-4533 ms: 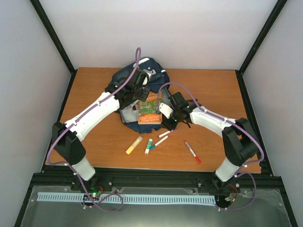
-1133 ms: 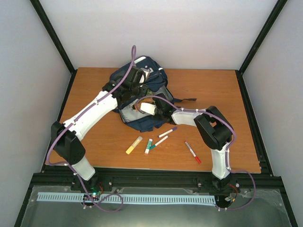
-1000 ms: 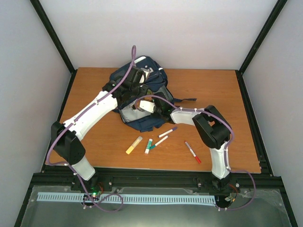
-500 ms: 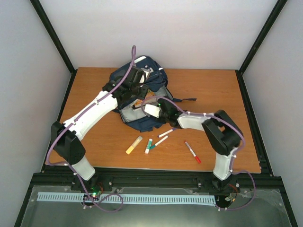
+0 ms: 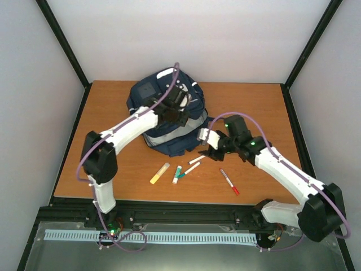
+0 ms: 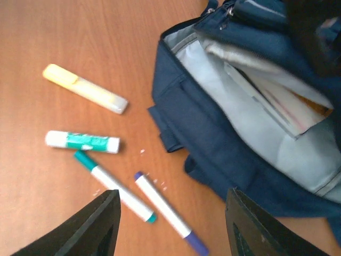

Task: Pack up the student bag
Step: Place the book in the student bag.

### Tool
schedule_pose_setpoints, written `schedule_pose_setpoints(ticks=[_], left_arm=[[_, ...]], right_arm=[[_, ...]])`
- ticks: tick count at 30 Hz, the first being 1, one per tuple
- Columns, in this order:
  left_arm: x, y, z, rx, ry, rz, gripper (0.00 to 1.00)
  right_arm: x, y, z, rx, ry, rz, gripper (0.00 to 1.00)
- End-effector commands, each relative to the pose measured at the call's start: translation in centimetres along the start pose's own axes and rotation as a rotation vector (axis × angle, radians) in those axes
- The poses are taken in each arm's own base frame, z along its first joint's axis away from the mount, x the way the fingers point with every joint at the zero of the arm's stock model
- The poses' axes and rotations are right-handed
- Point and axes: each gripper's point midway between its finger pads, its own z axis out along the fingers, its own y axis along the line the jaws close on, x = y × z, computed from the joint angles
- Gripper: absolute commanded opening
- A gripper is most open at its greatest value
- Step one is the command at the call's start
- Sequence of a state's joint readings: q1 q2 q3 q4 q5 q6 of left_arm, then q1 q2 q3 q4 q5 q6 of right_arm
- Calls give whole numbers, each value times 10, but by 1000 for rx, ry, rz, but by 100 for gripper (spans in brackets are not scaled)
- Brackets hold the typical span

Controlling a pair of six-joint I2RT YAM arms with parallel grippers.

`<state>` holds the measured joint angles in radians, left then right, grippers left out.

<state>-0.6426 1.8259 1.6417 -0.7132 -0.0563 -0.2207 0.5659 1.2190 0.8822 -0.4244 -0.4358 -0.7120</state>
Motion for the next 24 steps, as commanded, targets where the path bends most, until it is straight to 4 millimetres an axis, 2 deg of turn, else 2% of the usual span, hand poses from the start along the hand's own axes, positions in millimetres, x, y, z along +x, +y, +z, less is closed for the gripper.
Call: schedule_pose_setpoints(ticks=[1, 2, 5, 9, 11, 13, 14, 15, 16, 17, 20, 22, 23, 24], left_arm=[[-16, -45, 20, 58, -34, -12, 8], [-13, -55, 27, 74, -20, -4, 8], [-27, -86, 40, 143, -29, 2, 8], [-36, -111, 55, 196, -13, -4, 7], [-36, -127, 55, 254, -11, 4, 8], [-33, -140, 48, 297, -8, 43, 16], [-34, -143, 41, 313, -15, 64, 31], [-34, -142, 33, 320, -26, 78, 49], [-35, -140, 25, 319, -44, 86, 78], [-38, -136, 12, 311, -77, 92, 98], [-40, -113, -23, 231, -157, 89, 100], [-37, -85, -44, 121, -204, 70, 100], [-34, -72, -53, 67, -222, 60, 100], [-28, -60, -57, 15, -232, 55, 100]], right_arm=[[-5, 30, -41, -163, -69, 157, 56], [-9, 26, -51, -143, -88, 167, 57], [-18, 13, -77, -81, -131, 200, 59], [-26, 3, -102, -35, -176, 238, 60], [-31, -2, -112, -12, -197, 261, 65], [-39, -8, -122, 6, -216, 276, 67], [-43, -10, -127, 12, -226, 282, 68], [-49, -14, -132, 18, -238, 283, 69], [-55, -16, -136, 16, -249, 285, 69], [-62, -18, -141, 14, -260, 286, 70], [-81, -31, -152, 28, -286, 289, 80], [-91, -47, -158, 73, -290, 302, 84], [-91, -58, -157, 108, -285, 312, 98], [-90, -69, -155, 147, -280, 332, 100]])
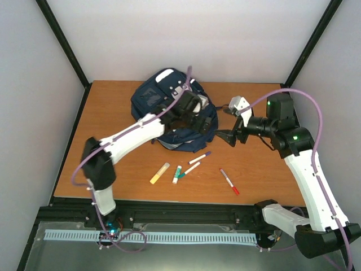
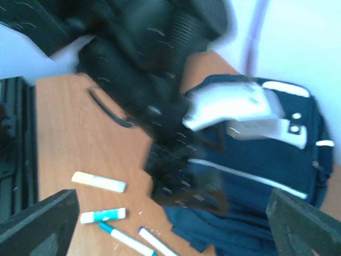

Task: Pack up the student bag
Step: Place the book in the student bag, then zip the student bag at the center of the board.

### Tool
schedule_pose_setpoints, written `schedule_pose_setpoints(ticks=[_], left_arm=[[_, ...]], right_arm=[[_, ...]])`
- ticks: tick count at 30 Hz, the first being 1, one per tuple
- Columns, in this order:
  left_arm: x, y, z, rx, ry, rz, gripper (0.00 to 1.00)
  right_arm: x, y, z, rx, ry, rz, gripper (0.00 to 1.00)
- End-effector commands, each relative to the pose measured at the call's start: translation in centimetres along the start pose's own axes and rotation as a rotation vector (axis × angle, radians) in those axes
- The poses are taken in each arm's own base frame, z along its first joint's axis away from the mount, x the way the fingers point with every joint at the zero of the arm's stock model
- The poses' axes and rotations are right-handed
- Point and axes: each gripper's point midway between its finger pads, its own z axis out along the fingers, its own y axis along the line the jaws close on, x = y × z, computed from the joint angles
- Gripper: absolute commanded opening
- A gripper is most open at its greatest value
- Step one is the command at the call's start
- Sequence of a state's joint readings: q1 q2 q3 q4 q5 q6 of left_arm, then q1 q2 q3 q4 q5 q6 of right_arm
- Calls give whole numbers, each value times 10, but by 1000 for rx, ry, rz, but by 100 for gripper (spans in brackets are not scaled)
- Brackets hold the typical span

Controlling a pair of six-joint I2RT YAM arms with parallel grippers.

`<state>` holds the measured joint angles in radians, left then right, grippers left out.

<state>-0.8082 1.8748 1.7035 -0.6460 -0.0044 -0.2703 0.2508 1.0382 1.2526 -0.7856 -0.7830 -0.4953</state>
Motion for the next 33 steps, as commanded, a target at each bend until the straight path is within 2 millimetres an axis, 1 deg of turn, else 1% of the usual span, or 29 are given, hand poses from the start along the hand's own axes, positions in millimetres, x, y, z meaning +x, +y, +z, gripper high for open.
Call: schedule_pose_setpoints(ticks=[1, 3, 4, 5, 6, 7, 8, 10, 11, 12, 14, 16, 17, 19, 20, 22, 24, 25, 27, 29, 32, 33], left_arm=[[-22, 40, -69, -215, -203, -4, 100], [-9, 59, -80, -289, -235, -19, 100], [3, 66, -83, -299, -236, -23, 100], [7, 70, -86, -290, -273, -41, 100], [13, 74, -92, -285, -303, -64, 100], [22, 82, -95, -295, -331, -97, 100], [31, 94, -99, -329, -353, -146, 100], [54, 127, -103, -457, -347, -281, 100], [75, 147, -100, -548, -286, -356, 100], [91, 158, -92, -593, -212, -384, 100], [112, 166, -70, -630, -53, -317, 100], [127, 174, -55, -668, 8, -268, 100], [134, 173, -46, -640, 10, -269, 95], [140, 165, -29, -506, 3, -296, 82], [141, 163, -24, -461, -3, -319, 80], [142, 164, -19, -425, -11, -324, 82], [144, 170, -14, -433, 4, -312, 87], [144, 169, -10, -402, 20, -304, 89], [145, 170, -1, -340, 29, -291, 90], [149, 174, 6, -328, 25, -271, 89], [154, 185, 8, -349, 30, -253, 86], [153, 187, 8, -350, 17, -241, 85]], right_arm=[[-13, -39, 6, 128, -16, 75, 100], [0, -68, 18, 233, -7, 134, 100], [18, -86, 30, 287, 12, 190, 100], [36, -97, 43, 297, 38, 259, 100], [51, -99, 60, 244, 74, 270, 100], [65, -94, 78, 151, 114, 279, 100], [79, -93, 93, 77, 158, 307, 100], [99, -96, 117, -4, 217, 366, 95], [108, -94, 127, -34, 228, 369, 94], [113, -89, 137, -56, 235, 345, 92], [126, -79, 154, -38, 280, 283, 91], [134, -68, 169, -39, 312, 252, 85], [137, -64, 175, -40, 325, 253, 82], [146, -62, 185, -38, 357, 270, 78], [150, -62, 188, -33, 371, 273, 77], [163, -64, 192, -19, 404, 288, 75], [176, -63, 196, -24, 433, 313, 74], [182, -61, 197, -29, 446, 324, 74], [193, -58, 199, -42, 468, 345, 73], [200, -56, 201, -56, 490, 365, 72], [205, -54, 202, -57, 506, 380, 72], [206, -54, 201, -55, 510, 382, 72]])
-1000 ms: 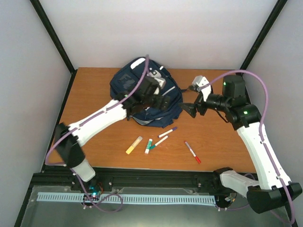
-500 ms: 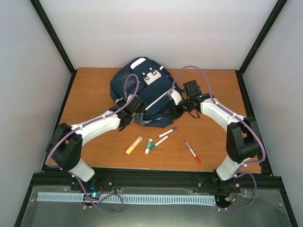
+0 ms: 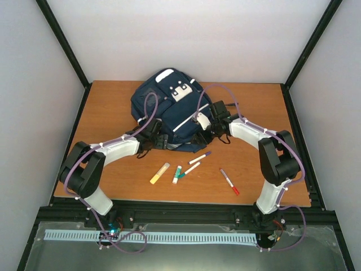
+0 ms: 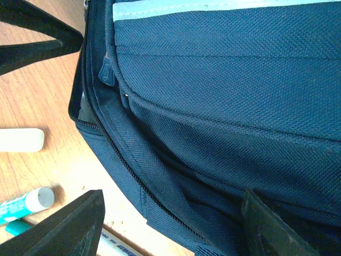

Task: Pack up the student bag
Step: Zip the student bag at the center of the board.

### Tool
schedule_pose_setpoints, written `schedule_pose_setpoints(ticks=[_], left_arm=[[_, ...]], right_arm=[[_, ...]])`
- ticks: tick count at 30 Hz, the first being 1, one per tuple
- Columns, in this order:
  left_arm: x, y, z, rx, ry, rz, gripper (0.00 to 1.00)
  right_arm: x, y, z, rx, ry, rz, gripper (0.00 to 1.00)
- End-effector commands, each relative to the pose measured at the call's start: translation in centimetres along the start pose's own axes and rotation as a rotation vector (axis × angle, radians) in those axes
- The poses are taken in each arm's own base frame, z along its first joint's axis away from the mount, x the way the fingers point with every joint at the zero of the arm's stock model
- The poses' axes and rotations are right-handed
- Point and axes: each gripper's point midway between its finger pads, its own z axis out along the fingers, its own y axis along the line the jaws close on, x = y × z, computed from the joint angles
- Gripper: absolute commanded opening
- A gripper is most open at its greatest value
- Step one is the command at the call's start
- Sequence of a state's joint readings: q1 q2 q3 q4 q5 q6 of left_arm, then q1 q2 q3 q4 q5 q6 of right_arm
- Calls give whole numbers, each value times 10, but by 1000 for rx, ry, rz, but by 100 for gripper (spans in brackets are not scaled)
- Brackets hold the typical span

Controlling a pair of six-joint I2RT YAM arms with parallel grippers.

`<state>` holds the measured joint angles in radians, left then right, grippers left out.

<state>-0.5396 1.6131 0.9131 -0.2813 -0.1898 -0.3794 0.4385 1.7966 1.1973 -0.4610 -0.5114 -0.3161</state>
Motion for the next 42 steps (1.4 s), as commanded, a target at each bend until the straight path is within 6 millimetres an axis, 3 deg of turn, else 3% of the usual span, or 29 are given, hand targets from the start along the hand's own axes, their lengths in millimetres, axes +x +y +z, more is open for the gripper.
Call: schedule_pose_setpoints(ticks=[1, 8, 14, 20, 25, 34, 39, 42], left_arm=[[-9, -2, 7, 46, -56, 68, 84], [-7, 4, 15, 81, 5, 156, 60], [-16, 17, 19, 147, 1, 74, 55], [-8, 3, 32, 234, 80, 97, 54], [2, -2, 43, 262, 118, 107, 45], [10, 0, 35, 270, 108, 59, 23], [18, 2, 32, 265, 123, 14, 3], [19, 3, 28, 262, 121, -2, 1]], right_arm=[[5, -1, 1, 4, 18, 27, 72], [10, -1, 2, 5, 26, 29, 72], [12, -5, 2, 29, 40, 39, 72], [13, -3, 3, 11, 45, 47, 72], [14, -4, 2, 17, 49, 45, 73], [14, -5, 1, 21, 48, 51, 73], [15, -6, 2, 22, 52, 54, 73], [14, -6, 2, 25, 52, 54, 73]])
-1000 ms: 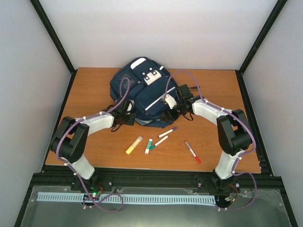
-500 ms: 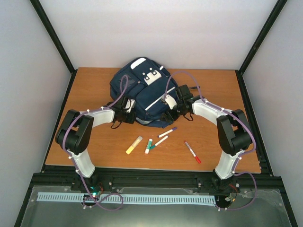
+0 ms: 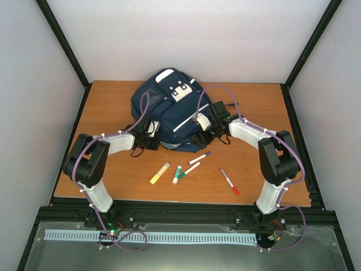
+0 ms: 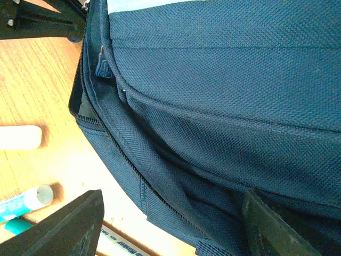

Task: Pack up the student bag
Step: Zip the student bag at the center of the board.

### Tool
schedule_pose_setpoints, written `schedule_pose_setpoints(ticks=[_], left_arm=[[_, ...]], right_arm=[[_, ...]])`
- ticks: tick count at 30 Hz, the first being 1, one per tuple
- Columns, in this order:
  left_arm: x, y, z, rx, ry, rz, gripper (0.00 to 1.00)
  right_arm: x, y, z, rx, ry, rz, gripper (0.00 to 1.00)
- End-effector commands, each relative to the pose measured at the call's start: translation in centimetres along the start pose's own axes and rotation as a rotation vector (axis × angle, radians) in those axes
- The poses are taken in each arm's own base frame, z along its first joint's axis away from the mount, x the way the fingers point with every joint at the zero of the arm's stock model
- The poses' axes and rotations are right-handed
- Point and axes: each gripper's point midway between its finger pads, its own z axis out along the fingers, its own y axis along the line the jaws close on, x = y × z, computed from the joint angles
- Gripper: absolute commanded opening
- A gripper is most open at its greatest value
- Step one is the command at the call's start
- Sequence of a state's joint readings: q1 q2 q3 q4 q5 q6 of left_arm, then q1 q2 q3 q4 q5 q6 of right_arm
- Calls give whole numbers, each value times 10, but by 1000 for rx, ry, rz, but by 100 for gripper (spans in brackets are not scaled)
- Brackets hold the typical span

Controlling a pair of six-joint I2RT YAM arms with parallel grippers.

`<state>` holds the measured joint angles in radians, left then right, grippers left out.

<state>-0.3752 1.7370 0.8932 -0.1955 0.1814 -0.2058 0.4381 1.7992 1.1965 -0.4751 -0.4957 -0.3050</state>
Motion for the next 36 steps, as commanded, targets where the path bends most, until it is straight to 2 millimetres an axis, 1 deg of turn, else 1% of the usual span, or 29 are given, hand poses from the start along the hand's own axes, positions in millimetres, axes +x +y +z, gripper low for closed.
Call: schedule_pose_setpoints(ticks=[1, 3, 6, 10, 14, 17, 19, 23, 25, 30, 36], left_arm=[[-2, -2, -9, 7, -20, -40, 1], [0, -3, -12, 4, -6, -64, 1], [9, -14, -11, 25, 41, -56, 1], [27, -45, -7, 71, 107, 6, 1], [35, -75, -4, 107, 152, 56, 2], [34, -94, -5, 138, 152, 79, 2], [32, -105, -7, 158, 143, 90, 2], [23, -129, -8, 223, 126, 103, 2], [21, -139, -7, 248, 128, 110, 2], [17, -161, -4, 288, 130, 139, 2], [8, -193, -13, 386, 116, 169, 2]], right_arm=[[10, -5, 1, 16, 34, 35, 73], [10, -6, 1, 22, 35, 35, 73], [12, -7, 3, 27, 40, 34, 73], [17, -8, 9, 19, 57, 45, 72], [27, -6, 18, -16, 90, 75, 70], [31, 0, 24, -64, 100, 107, 68], [33, 1, 27, -76, 108, 117, 68], [32, 1, 26, -78, 109, 123, 68], [28, 1, 22, -74, 97, 121, 68], [13, 0, 4, -58, 33, 118, 67], [8, -7, -7, -55, 1, 140, 66]])
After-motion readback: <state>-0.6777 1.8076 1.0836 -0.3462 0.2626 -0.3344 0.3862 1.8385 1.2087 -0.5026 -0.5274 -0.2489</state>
